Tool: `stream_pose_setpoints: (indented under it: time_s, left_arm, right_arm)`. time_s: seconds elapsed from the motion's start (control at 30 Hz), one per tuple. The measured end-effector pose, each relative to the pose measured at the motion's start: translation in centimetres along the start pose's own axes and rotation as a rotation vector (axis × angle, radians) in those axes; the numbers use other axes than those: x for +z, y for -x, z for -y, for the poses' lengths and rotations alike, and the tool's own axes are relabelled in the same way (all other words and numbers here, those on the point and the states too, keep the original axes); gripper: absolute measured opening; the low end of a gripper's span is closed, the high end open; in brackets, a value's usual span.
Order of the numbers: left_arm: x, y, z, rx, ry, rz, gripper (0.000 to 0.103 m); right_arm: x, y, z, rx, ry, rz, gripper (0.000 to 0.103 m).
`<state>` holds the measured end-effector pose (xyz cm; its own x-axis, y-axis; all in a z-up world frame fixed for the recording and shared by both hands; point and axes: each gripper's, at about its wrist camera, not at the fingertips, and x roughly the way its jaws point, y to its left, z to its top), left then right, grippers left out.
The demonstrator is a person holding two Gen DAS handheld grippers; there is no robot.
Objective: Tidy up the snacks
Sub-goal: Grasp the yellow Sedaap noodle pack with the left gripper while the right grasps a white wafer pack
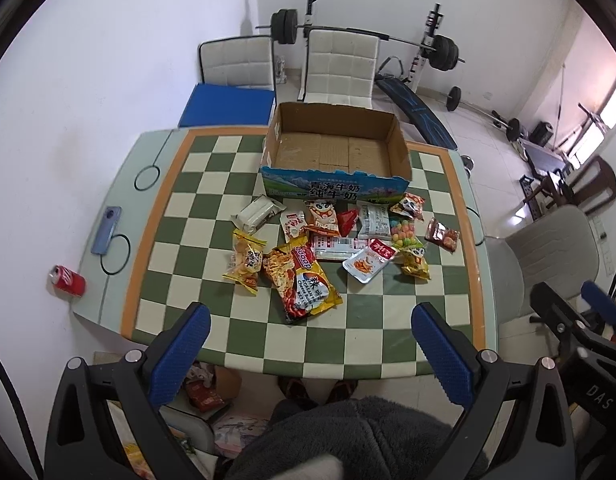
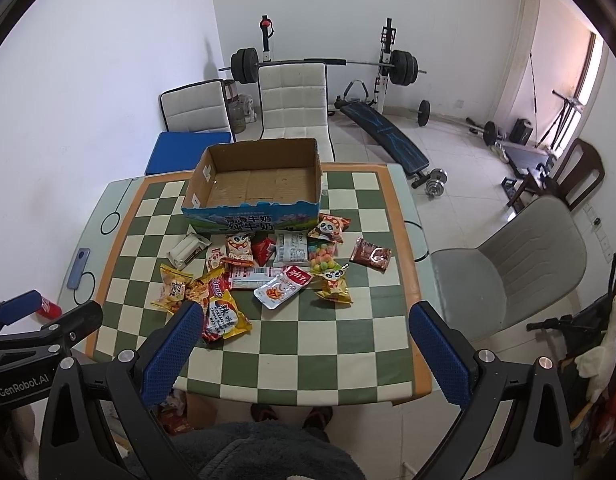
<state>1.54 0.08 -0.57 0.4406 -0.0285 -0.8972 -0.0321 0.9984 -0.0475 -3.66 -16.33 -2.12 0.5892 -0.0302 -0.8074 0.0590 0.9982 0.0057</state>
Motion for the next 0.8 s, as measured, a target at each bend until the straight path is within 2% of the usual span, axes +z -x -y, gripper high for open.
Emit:
stream_pose_setpoints:
  time_s: [0.1,0.17,0.37,0.57,0.7,0.8]
  left_arm:
    - [1.3,-3.9,-1.5,-0.004,0.061,-0.078,0.103]
    - [2.1,-7.6,-2.9,-0.021,0.121,-0.164,0.103]
    - [2.5,-19.8,-5.7,-0.159,0.312,-0.444,0.103]
    - [2.1,-30.9,-5.6,-0.192,0.365,-0.623,0.103]
    - [1.6,-36.0,-5.7,-0.183,0.391,-0.714,0.102]
    - [1.1,-38.8,-5.6,-0.162,0.379,-0.751,0.102]
  right_arm:
    - [0.5,-2.4,0.4,0.023,-0.041,-0.025,0.103]
    - [0.8,-4.6,0.4,0.041,-0.055,-0.059,0.103]
    - [0.7,-13.3,-0.7,0.036,-0.047,-0.201,0.103]
    - [-0.6,-23.2,-0.8,0.086,-0.077,-0.391,0.103]
    - [-1.9,-29.3,0.1,0.089,-0.113,-0.462,0.103]
    - [-2.5,-32.1,0.0,0.084,-0.138,-0.505,0.103]
